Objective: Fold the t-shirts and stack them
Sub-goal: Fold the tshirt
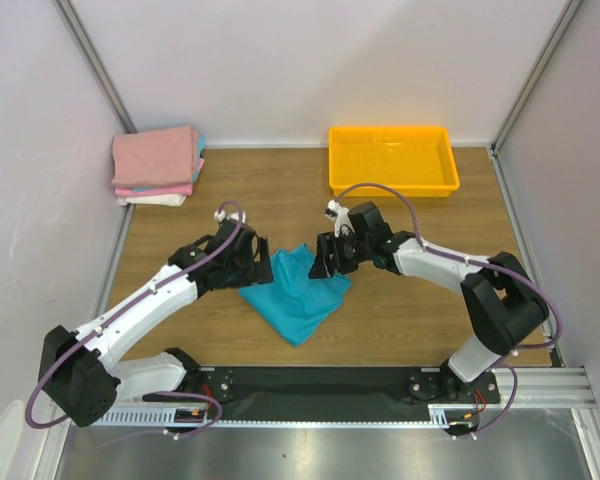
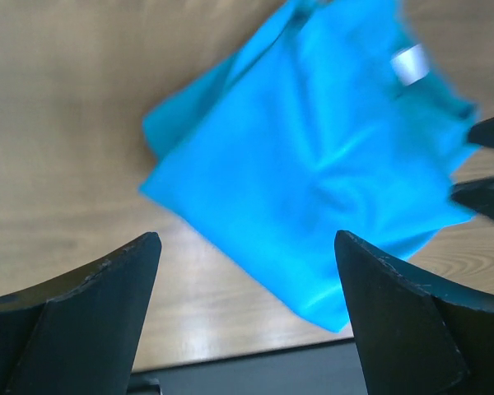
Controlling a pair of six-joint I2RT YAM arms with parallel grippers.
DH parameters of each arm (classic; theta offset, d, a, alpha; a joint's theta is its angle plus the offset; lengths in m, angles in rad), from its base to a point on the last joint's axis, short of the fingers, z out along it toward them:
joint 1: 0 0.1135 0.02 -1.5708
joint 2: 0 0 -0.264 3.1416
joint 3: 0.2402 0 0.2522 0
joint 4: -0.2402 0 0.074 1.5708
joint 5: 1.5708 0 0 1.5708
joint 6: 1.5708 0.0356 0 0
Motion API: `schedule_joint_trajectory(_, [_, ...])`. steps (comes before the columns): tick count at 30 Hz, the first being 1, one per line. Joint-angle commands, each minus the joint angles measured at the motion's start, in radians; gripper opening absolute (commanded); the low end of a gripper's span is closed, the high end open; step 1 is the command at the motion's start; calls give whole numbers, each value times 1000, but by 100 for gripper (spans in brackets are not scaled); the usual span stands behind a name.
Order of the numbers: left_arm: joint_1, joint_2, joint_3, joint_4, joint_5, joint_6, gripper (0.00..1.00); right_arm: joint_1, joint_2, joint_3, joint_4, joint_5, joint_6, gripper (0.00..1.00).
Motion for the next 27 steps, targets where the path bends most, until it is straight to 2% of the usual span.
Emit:
schedule_joint_trajectory(1, [8,-54,-57,6,16,-164,93,13,54,71,56,-61,-59,65])
schedule_joint_trajectory(11, [12,-80,-138,58,10,-197,93,54,207,175,23,-29,-131,58])
schedule_joint_trajectory(17, [17,-79,-164,89,28,-189,93,59,269,249,-51,57,-181,56])
schedule_joint_trajectory(27, [28,-85,-180,101,39,-167,93,67,312,258,-79,88,-188,52])
